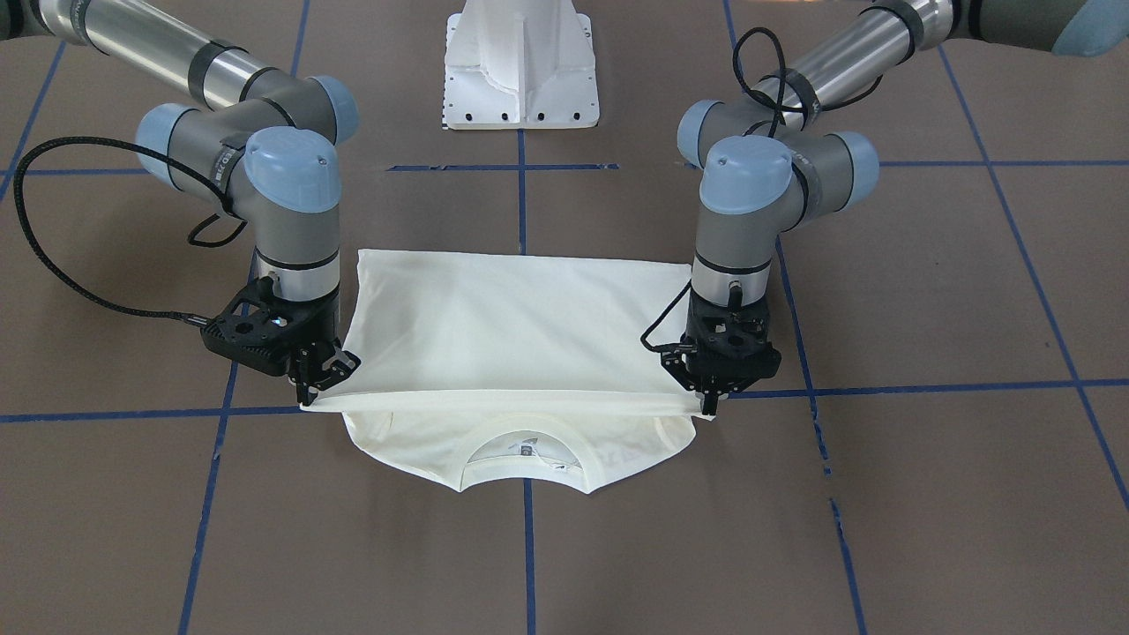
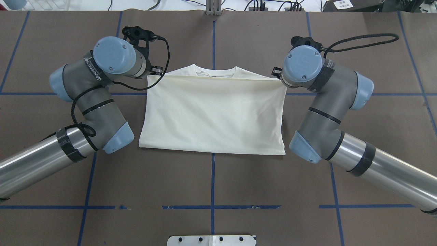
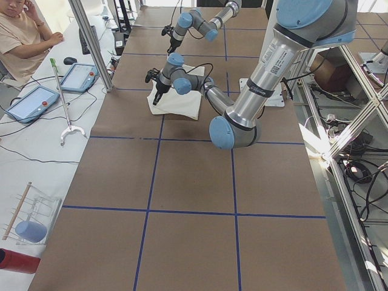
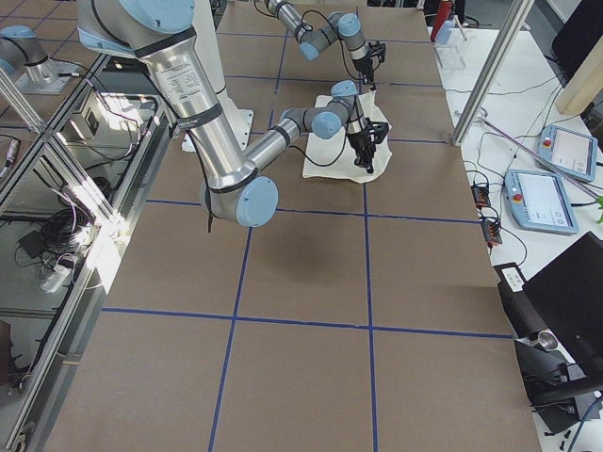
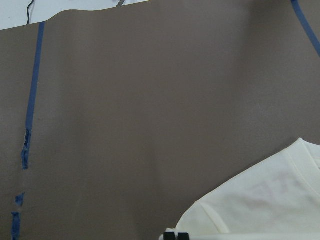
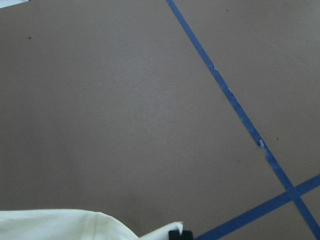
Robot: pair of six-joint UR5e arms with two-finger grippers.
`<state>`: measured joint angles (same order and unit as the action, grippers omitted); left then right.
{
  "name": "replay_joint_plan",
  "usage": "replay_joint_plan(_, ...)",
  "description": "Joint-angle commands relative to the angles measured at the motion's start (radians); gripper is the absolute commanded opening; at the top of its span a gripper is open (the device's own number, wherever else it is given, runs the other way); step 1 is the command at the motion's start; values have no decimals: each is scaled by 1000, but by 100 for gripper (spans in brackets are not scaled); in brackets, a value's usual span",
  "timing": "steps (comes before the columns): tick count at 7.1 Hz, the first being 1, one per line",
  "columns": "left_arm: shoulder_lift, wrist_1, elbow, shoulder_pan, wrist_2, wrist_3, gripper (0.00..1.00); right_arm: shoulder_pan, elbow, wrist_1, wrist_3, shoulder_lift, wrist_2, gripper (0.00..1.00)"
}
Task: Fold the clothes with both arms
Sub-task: 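Release the hem and draw both grippers back from the shirt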
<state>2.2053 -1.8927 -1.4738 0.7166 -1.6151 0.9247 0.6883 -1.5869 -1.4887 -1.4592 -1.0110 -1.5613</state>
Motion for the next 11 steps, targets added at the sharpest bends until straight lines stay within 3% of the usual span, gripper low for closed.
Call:
replay_joint_plan(1, -18, -51, -3, -5, 1, -15, 100, -7, 2, 4, 39, 0, -3, 100)
replay_joint_plan(2, -30, -83, -32, -2, -11, -42, 100, 9, -21, 4, 107, 0, -29, 100)
replay_joint_plan(3, -74, -88, -110, -6, -31, -109, 100, 55, -63, 4, 194, -12, -128, 100)
replay_joint_plan(5, -230, -109, -292, -19, -126, -93, 100, 94, -172, 11, 278, -72, -224, 100)
replay_joint_plan(6, -324, -188, -337, -66, -120, -2, 100, 112, -200, 96, 284, -119, -302, 100)
replay_joint_plan(7, -375, -307, -333, -125, -112, 94, 100, 138, -209, 196, 287, -173, -383, 100)
replay_joint_plan(9, -406, -339, -312, -230, -1, 258, 78, 146, -225, 203, 287, -187, -385, 100)
replay_joint_plan(11, -404, -339, -272, -269, 30, 289, 76, 146, -228, 203, 286, -190, -379, 100)
